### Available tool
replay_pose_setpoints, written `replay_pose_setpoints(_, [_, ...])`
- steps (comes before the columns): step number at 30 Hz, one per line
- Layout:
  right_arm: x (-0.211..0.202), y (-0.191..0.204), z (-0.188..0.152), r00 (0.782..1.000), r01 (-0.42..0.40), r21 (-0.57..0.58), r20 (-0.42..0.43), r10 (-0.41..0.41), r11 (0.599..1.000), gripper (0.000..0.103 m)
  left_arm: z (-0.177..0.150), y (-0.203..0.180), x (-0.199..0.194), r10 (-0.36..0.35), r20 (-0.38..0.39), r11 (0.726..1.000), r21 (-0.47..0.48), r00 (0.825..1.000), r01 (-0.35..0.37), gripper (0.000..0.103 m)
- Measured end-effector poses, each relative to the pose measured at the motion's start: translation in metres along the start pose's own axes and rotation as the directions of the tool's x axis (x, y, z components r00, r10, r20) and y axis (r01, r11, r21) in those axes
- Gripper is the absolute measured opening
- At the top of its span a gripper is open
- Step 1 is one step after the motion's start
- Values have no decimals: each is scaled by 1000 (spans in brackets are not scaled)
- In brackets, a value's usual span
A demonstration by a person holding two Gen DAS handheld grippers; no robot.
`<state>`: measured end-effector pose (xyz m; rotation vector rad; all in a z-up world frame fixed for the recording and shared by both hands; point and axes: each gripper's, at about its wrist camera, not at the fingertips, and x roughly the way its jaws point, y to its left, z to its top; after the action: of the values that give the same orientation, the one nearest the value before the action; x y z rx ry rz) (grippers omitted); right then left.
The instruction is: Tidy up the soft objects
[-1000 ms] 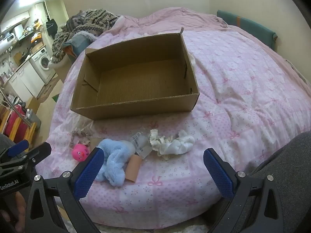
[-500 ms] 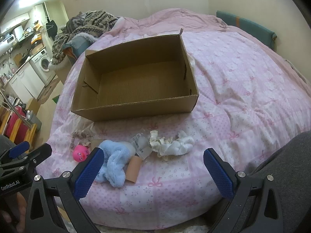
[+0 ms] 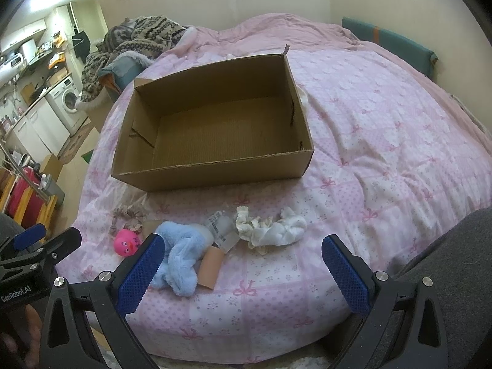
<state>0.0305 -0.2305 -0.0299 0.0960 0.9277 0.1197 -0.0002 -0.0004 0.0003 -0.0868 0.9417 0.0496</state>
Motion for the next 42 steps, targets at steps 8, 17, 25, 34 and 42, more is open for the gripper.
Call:
replay_pose_setpoints(8, [0, 0, 1, 1000, 1, 1, -2, -1, 1000, 103, 0, 0, 0, 0, 0, 1000, 0, 1000, 0, 103])
replay_pose_setpoints(17, [0, 0, 0, 1000, 2, 1, -1, -2, 1000, 103, 0, 0, 0, 0, 1, 1000, -1, 1000, 0, 103])
replay_pose_setpoints(25, [0, 0, 0, 1000, 2, 0, -1, -2, 1000, 103, -1, 2, 3, 0, 1, 1000, 1, 1000, 0, 103])
replay_pose_setpoints(34, [0, 0, 0, 1000, 0, -3, 1, 0, 1000, 103, -2, 3, 4, 1, 0, 1000, -1, 1000, -1, 103])
replay_pose_setpoints(42, [0, 1, 1, 1000, 0, -5, 1, 0, 1000, 103, -2, 4, 3, 0, 0, 1000, 0, 1000, 0, 103])
